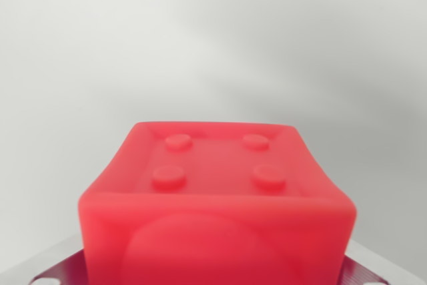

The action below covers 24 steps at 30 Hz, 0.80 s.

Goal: Destack cube

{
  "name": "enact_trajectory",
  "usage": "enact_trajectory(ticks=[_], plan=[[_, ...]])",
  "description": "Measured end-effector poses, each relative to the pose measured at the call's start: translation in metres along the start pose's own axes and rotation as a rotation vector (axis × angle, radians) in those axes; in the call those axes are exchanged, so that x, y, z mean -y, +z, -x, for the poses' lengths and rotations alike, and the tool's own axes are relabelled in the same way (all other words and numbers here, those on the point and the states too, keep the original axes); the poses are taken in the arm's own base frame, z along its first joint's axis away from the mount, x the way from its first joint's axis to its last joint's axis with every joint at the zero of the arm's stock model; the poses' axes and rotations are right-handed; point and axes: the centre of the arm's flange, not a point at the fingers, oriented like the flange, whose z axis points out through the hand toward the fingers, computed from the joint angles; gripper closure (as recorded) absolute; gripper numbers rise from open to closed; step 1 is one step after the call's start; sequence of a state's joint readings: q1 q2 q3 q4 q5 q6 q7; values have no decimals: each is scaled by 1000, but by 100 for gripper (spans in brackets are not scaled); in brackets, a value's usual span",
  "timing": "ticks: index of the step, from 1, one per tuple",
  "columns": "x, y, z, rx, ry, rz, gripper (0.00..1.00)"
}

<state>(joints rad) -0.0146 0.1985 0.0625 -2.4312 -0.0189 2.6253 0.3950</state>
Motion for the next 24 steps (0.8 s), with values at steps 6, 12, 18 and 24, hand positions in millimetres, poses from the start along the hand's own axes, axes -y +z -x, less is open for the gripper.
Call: enact_trajectory(ticks=[6,12,18,24], plan=[[0,20,0,4,-3,1,100],[0,36,0,2,-3,0,100],[-1,53,0,3,-3,0,100],[0,66,0,2,-3,0,100]])
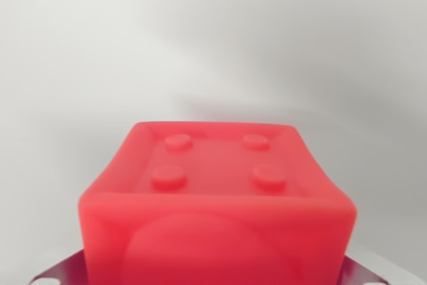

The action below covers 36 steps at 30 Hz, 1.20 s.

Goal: Destack cube

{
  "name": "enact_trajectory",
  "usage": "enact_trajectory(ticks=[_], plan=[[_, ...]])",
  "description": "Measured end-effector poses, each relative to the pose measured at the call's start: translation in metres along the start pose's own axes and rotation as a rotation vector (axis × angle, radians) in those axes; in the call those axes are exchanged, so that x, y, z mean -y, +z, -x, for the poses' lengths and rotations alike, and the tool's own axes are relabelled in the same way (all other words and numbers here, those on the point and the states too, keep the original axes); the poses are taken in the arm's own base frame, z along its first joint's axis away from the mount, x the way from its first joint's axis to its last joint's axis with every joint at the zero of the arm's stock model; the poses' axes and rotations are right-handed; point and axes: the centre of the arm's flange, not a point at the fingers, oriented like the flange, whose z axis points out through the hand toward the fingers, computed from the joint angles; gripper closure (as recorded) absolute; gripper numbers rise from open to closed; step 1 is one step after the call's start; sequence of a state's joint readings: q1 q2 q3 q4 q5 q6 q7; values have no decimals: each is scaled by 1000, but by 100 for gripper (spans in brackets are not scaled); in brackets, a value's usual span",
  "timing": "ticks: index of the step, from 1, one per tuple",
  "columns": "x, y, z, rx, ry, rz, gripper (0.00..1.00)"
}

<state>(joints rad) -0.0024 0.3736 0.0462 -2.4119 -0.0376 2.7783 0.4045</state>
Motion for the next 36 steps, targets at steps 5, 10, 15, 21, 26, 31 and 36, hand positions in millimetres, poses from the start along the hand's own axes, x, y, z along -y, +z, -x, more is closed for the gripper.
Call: enact_trajectory(ticks=[5,10,15,21,26,31,36], plan=[[0,11,0,-1,0,0,100],[0,20,0,0,0,0,100],[0,28,0,-1,0,0,100],[0,36,0,0,0,1,100],[0,40,0,-2,0,0,100],[0,43,0,-1,0,1,100],[0,43,0,-3,-1,1,0]])
